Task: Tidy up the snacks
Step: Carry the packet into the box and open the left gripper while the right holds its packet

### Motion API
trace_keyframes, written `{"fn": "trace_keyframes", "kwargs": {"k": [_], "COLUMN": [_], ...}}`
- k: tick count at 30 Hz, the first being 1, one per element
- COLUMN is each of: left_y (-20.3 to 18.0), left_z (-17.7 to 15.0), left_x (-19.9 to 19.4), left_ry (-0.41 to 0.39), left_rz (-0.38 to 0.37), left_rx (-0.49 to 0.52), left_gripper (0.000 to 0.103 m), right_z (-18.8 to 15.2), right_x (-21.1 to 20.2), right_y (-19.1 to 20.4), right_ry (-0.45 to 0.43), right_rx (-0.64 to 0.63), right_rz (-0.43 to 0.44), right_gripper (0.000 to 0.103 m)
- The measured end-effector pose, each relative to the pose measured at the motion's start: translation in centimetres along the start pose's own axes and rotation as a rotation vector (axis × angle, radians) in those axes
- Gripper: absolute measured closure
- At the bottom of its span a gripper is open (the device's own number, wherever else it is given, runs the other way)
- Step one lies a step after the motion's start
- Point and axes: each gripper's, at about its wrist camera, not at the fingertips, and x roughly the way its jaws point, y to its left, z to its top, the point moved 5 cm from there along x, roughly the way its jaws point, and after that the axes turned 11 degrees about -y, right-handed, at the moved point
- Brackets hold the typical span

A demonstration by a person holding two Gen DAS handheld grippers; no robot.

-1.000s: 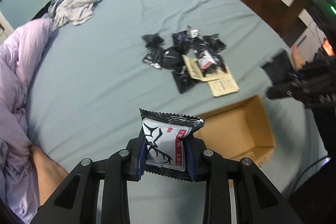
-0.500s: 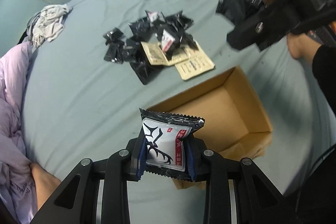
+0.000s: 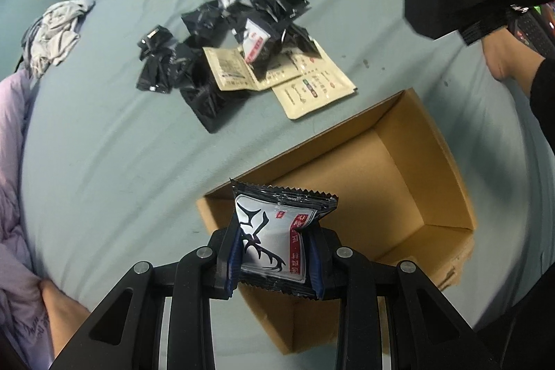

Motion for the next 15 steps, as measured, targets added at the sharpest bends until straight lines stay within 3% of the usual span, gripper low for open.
{"fn": "trace_keyframes", "kwargs": {"k": [10,12,15], "left_y": [-0.1,-0.1,0.1], "left_z": [0.2,0.2,0.5], "left_x": [0.9,0.9,0.4], "left_ry": [0.012,0.020,0.011], "left_rz": [-0.004,-0.015,-0.018], "left_rx": [0.016,0.009,-0.006], "left_gripper": [0.069,0.064,0.041], "right_z": [-0.3,-0.3,-0.3], "right_x": [0.9,1.0,1.0], "right_y": [-1.1,-1.1,-1.0], "right_ry": [0.026,0.025,0.021], "right_rx": [0.014,0.014,0.010], "right_rz": [-0.013,-0.013,-0.016], "right_gripper": [0.075,0.075,0.075]}}
